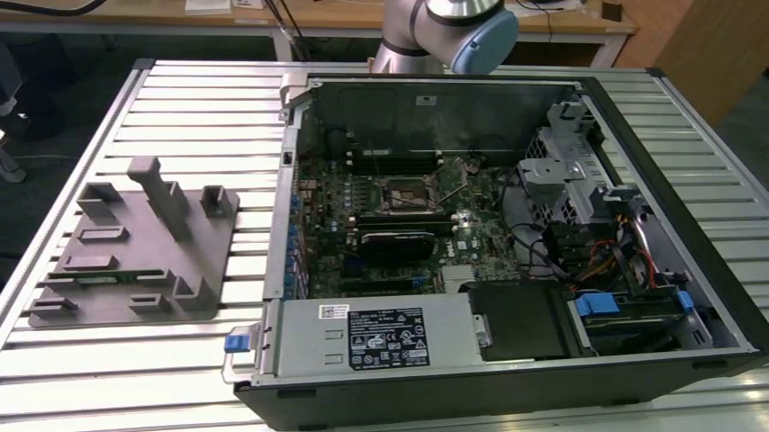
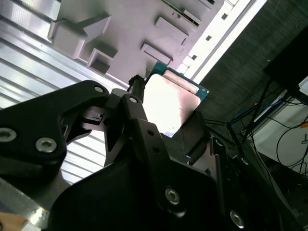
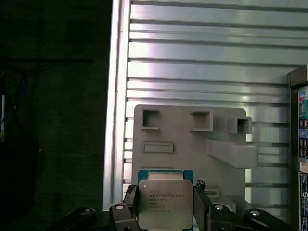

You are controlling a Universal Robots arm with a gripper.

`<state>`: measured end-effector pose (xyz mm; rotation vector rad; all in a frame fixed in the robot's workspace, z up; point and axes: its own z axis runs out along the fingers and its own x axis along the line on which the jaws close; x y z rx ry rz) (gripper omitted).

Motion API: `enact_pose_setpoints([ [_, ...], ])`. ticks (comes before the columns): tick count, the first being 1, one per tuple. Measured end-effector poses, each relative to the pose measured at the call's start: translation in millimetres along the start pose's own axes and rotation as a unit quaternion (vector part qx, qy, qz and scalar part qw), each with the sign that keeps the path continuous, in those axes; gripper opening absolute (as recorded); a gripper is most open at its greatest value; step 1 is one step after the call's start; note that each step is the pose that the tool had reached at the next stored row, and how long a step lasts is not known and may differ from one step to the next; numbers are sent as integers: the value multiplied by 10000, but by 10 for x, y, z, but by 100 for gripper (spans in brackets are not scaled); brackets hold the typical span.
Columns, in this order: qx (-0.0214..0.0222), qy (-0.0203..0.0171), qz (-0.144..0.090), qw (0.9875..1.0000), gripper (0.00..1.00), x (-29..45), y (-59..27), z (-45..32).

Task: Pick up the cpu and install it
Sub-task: 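Pick up the cpu and move it towards the insertion slot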

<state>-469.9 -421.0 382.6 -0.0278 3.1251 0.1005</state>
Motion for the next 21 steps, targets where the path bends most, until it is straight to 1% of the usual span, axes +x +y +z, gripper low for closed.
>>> enact_pose_setpoints([
  [4, 0, 0, 0, 10000, 54, -79, -2, 1],
  [11, 0, 0, 0, 10000, 54, -246, -5, 4],
  [21, 0, 0, 0, 10000, 54, -445, -8, 7],
])
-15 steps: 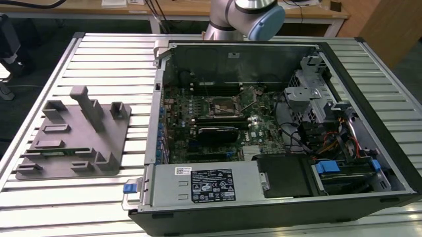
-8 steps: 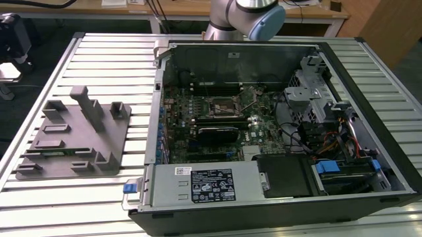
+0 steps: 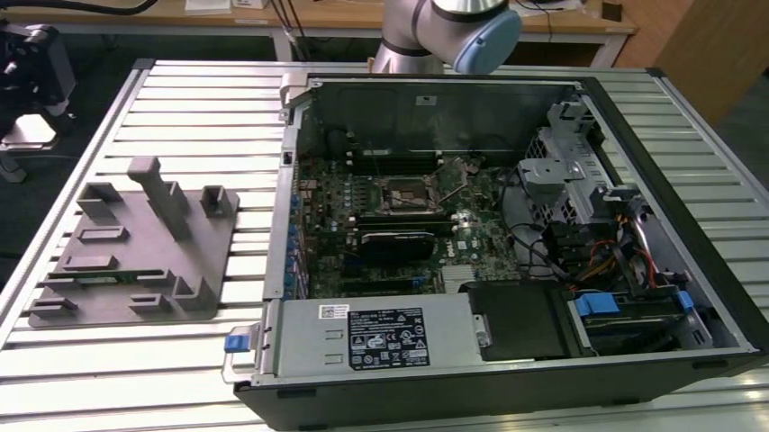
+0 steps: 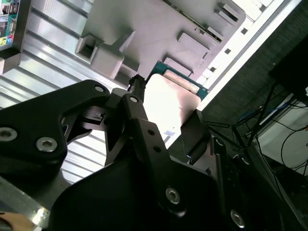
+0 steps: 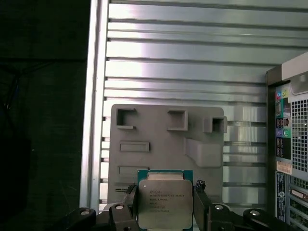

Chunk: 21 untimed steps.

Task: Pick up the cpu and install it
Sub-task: 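Pick up the cpu and move it towards the insertion slot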

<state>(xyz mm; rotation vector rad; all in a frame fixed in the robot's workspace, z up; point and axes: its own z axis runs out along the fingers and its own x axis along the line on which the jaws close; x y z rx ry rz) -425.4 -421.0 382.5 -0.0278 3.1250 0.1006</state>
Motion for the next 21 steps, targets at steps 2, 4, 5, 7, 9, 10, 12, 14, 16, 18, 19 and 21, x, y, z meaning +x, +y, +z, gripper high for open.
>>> enact_pose_setpoints([
  [2, 0, 0, 0, 10000, 54, -39, -1, 0],
  [4, 0, 0, 0, 10000, 54, -76, -2, 1],
  [5, 0, 0, 0, 10000, 54, -95, -2, 1],
  [7, 0, 0, 0, 10000, 54, -134, -3, 2],
  [9, 0, 0, 0, 10000, 54, -171, -3, 2],
  [10, 0, 0, 0, 10000, 54, -189, -4, 2],
  [12, 0, 0, 0, 10000, 54, -225, -4, 3],
  [14, 0, 0, 0, 10000, 54, -257, -5, 4],
  [16, 0, 0, 0, 10000, 54, -290, -5, 4],
  [18, 0, 0, 0, 10000, 54, -320, -6, 5],
  [19, 0, 0, 0, 10000, 54, -335, -6, 4],
  [21, 0, 1, 0, 10000, 54, -369, -7, 5],
])
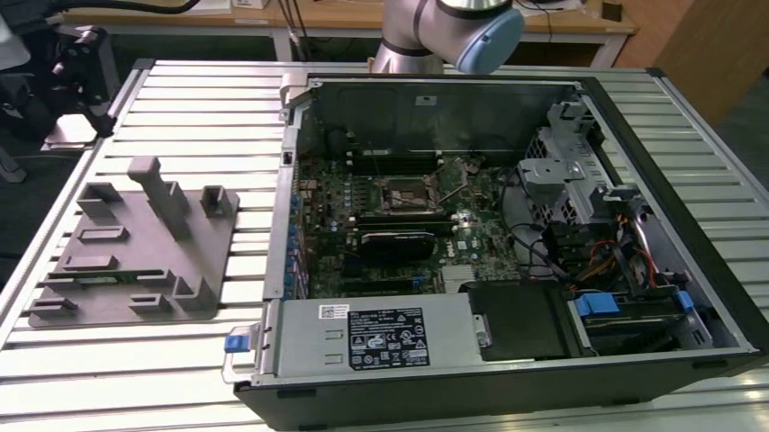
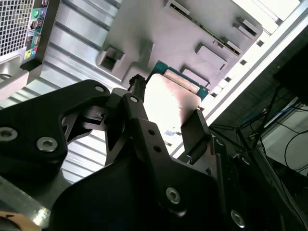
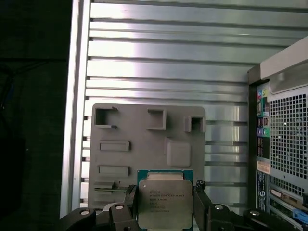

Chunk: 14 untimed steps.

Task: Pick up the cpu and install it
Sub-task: 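Pick up the cpu and move it towards the insertion slot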

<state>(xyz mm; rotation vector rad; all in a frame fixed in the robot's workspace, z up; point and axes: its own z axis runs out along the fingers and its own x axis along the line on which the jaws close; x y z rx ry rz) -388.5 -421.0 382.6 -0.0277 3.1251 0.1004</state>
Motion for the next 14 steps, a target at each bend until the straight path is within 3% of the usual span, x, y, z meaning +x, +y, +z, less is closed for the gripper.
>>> enact_pose_setpoints([
  [14, 0, 0, 0, 10000, 54, -276, -5, 4],
])
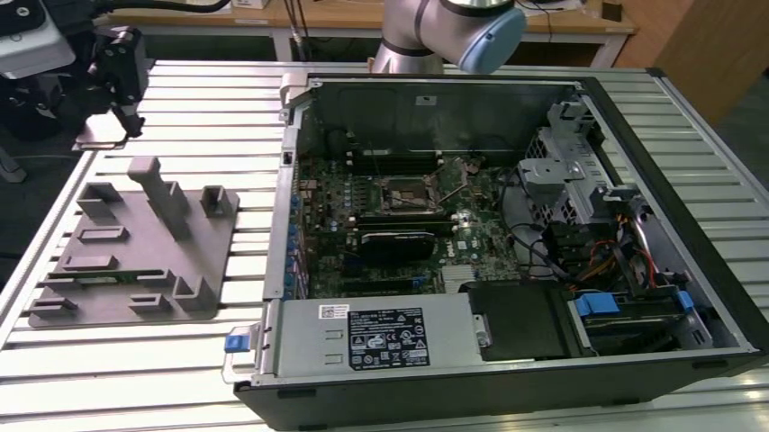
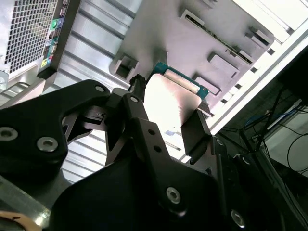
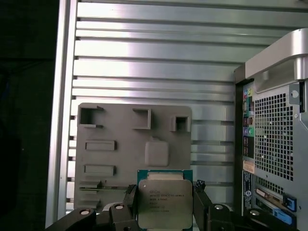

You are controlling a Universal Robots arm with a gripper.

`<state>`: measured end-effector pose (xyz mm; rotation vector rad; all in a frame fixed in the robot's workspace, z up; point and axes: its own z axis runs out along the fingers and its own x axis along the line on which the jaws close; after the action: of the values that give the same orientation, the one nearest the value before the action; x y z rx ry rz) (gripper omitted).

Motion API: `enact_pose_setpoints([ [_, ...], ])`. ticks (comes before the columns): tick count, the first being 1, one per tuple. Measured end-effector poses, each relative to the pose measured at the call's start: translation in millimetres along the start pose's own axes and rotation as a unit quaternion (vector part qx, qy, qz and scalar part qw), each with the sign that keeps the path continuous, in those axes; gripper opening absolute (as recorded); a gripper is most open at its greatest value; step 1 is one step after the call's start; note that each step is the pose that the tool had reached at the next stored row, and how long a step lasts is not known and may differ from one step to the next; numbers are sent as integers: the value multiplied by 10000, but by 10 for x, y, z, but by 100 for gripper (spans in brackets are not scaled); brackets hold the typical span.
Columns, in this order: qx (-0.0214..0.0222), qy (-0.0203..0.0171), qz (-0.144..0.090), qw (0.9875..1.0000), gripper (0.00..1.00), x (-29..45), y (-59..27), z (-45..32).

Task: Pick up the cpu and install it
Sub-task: 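Pick up the cpu and move it towards the insertion slot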

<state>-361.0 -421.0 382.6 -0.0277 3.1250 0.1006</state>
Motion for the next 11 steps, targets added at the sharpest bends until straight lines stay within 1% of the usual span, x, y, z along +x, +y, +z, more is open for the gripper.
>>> enact_pose_setpoints([
  [5, 0, 0, 0, 10000, 54, -108, -2, 2],
  [11, 0, 0, 0, 10000, 54, -258, -5, 4],
])
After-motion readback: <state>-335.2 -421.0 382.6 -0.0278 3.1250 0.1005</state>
